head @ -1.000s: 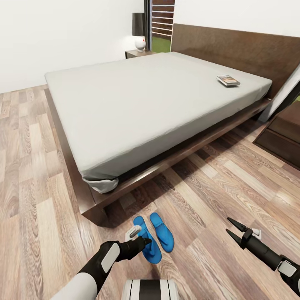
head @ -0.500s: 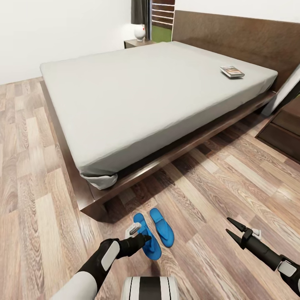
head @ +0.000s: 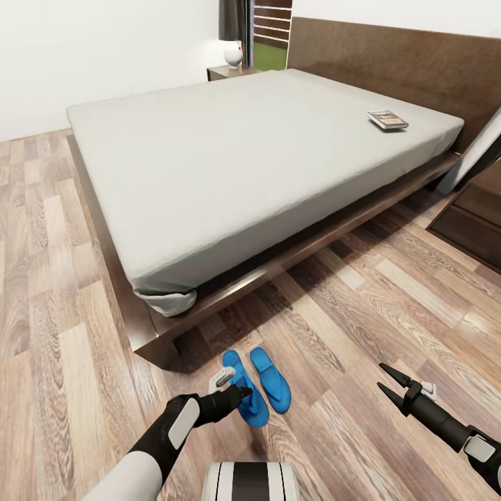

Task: In the bedroom, move the book from the bed onto either nightstand, and place the two sandals side by side next to the bed.

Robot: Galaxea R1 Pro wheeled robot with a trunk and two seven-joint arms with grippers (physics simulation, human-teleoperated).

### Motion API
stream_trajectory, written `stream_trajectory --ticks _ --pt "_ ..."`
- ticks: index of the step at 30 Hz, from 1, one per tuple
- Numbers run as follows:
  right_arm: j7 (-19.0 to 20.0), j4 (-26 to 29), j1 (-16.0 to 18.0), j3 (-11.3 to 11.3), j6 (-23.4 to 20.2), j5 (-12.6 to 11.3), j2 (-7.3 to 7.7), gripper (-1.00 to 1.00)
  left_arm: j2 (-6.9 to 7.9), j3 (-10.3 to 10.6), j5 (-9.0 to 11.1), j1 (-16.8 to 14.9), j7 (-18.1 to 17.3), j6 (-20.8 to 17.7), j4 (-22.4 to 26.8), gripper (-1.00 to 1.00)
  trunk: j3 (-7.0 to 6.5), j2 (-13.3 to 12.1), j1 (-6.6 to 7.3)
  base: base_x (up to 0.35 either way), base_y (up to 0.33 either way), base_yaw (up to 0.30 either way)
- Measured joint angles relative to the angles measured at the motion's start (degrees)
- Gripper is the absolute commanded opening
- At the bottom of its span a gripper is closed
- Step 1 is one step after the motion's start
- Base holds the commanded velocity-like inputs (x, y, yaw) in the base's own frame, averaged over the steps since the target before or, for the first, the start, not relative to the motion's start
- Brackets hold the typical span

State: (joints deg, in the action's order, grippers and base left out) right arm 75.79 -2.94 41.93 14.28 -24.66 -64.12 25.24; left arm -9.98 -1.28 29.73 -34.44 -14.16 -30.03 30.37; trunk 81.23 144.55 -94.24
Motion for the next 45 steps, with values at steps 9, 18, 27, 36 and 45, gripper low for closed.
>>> stream_trajectory --ticks 9,18,27,36,45 --pt "0.1 0.0 0.0 0.0 0.1 -0.2 0.00 1.00 0.00 0.0 0.0 0.0 -0.1 0.0 1.0 -1.00 0.00 0.0 0.00 0.000 0.000 0.000" --pt "0.5 0.0 -0.2 0.0 0.2 -0.4 0.06 1.00 0.00 0.0 0.0 0.0 0.0 0.1 1.1 -1.00 0.00 0.0 0.00 0.000 0.000 0.000" --pt "0.9 0.0 -0.3 0.0 0.2 -0.5 0.09 1.00 0.00 0.0 0.0 0.0 0.0 0.1 1.1 -1.00 1.77 0.1 -0.21 0.000 0.000 0.000" --pt "0.9 0.0 -0.3 0.0 0.2 -0.5 0.09 1.00 0.00 0.0 0.0 0.0 -0.1 0.1 1.1 -1.00 3.76 0.2 -0.44 0.000 0.000 0.000" --pt "0.9 0.0 -0.3 0.0 0.2 -0.4 0.09 1.00 0.00 0.0 0.0 0.0 -0.2 0.2 1.2 -1.00 3.99 0.2 -0.46 0.000 0.000 0.000"
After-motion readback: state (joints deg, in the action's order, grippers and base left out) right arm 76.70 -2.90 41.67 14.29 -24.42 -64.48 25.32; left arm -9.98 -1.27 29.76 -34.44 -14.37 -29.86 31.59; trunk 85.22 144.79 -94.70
